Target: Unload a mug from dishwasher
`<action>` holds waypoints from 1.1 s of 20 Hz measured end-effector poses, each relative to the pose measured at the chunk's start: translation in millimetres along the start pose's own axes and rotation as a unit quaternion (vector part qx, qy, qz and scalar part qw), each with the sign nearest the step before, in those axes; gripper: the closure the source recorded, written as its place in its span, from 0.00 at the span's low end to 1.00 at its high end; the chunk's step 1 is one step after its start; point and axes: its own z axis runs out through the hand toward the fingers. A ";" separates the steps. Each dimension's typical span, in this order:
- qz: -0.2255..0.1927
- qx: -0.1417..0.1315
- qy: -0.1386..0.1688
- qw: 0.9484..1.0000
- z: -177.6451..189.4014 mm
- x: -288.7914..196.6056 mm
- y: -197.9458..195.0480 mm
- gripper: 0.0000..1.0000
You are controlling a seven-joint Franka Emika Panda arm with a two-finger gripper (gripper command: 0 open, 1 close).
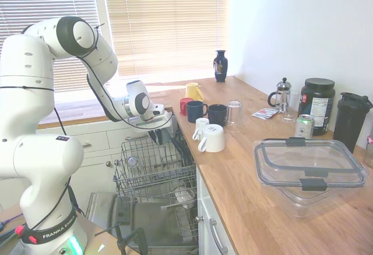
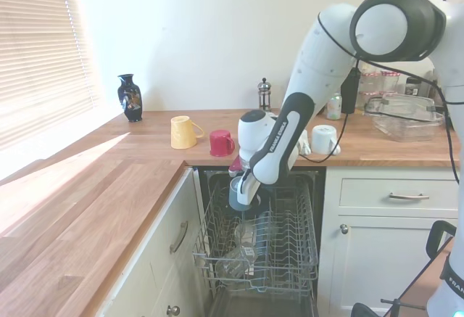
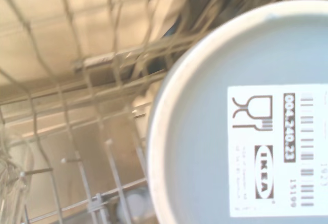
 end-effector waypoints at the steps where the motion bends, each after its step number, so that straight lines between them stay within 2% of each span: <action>1: 0.003 -0.002 0.003 1.000 -11.7 3.8 1.8 1.00; 6: 0.025 0.005 0.007 1.000 -60.6 16.8 9.8 1.00; 13: 0.068 0.011 0.014 0.998 -100.1 38.7 42.8 1.00; 22: 0.143 0.003 0.000 0.990 -93.5 67.0 121.1 1.00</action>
